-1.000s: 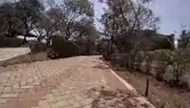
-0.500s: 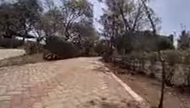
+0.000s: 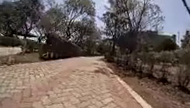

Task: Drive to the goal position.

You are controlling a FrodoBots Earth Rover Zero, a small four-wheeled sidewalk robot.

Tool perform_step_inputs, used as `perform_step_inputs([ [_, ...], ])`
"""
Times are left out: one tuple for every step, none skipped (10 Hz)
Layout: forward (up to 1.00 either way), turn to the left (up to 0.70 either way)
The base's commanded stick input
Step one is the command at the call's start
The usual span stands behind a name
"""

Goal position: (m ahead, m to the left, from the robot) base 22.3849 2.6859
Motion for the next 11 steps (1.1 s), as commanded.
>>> perform_step_inputs([
  [1.0,0.14],
  [1.0,0.29],
  [1.0,0.33],
  [1.0,0.24],
  [1.0,0.0],
  [1.0,0.0],
  [1.0,0.0],
  [1.0,0.0],
  [1.0,0.0],
  [1.0,0.0],
  [1.0,0.0],
])
